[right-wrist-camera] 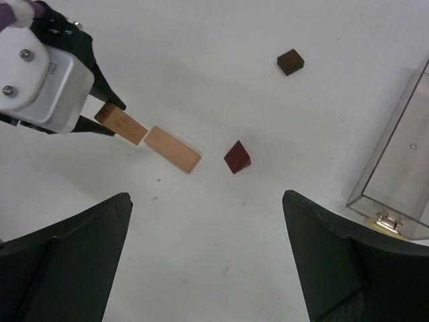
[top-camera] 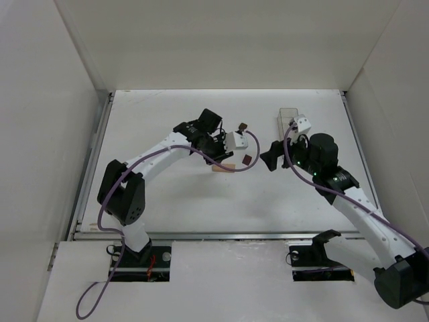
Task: Build the wood block tower
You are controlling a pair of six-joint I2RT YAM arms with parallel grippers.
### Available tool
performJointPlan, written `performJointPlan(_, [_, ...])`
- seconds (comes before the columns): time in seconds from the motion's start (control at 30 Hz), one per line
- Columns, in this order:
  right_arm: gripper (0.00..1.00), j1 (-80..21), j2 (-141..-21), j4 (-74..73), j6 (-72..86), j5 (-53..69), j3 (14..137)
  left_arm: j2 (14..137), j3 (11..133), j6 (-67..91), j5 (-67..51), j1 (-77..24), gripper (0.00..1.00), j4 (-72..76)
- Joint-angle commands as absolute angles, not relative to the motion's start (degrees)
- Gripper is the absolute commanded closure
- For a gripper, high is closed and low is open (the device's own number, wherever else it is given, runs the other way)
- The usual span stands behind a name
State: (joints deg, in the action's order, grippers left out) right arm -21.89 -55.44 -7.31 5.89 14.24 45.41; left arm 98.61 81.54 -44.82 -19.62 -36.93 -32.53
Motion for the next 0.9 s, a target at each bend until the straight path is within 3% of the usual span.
performJointPlan(0.0, [0.0, -20.92, -52.57, -8.17, 6.15, 10.9, 44.3, 97.99, 79.29, -47.81, -23.03, -37.18, 1.0, -29.8])
performJointPlan(0.47, [0.0, -20.39, -52.56, -7.65, 5.62, 11.95, 43.15, 104.23, 78.75, -42.37, -22.07, -37.18, 1.0, -23.47])
performJointPlan(0.87, [0.0, -20.39, -52.56, -7.12, 4.57, 13.0, 43.15, 102.3, 75.93, -39.81, -21.45, -37.18, 1.0, -18.9])
